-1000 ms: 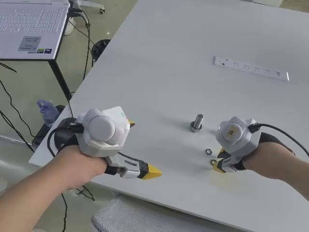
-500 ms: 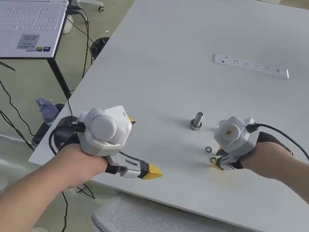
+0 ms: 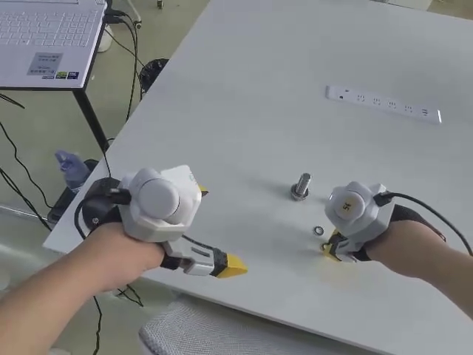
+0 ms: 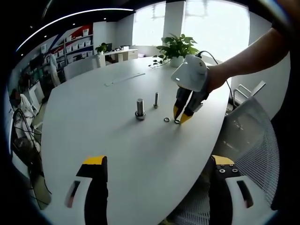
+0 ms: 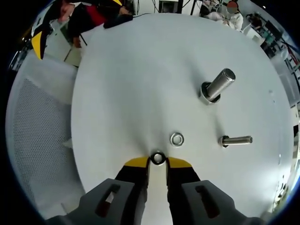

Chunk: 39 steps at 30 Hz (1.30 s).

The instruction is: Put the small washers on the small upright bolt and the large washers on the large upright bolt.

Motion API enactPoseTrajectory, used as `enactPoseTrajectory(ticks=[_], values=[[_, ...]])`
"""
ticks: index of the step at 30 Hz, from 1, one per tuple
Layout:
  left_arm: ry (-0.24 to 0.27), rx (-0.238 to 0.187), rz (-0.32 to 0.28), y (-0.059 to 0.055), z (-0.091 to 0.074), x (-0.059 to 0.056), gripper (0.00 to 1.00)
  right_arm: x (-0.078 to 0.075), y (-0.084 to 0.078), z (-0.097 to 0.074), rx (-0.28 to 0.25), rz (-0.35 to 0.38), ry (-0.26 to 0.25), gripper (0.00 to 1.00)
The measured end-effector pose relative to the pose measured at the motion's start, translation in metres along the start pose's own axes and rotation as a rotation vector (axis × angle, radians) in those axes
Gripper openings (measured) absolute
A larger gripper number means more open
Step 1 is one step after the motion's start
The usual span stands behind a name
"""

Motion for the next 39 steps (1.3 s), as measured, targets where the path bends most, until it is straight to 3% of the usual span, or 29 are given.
enactPoseTrajectory(ticks=[14,26,39], values=[[-0.006,-0.004,-0.012,-0.003,-0.002,-0.001,0.87,-0.001,0.000,0.001,0.007,0.017,-0.008,0.15],[-0.004,0.009,-0.008,-0.008,-0.004,-0.003,0.85,-0.001,0.006,0.003,0.097,0.031,0.007,0.15],[0.000,0.013,-0.013,-0.012,-0.007,-0.006,0.82,-0.001,0.007,0.002,0.138,0.029,0.016,0.14]])
Point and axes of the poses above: the centre of the closed fingertips' face, and the gripper's own axes: z roughly forward along the fingers, x roughly to its left, y roughly out of its top, the point moved 5 cm from there along -z, roughly backward along the fingers, and after that the axes turned 10 degrees about -z, right-handed, at the moved point
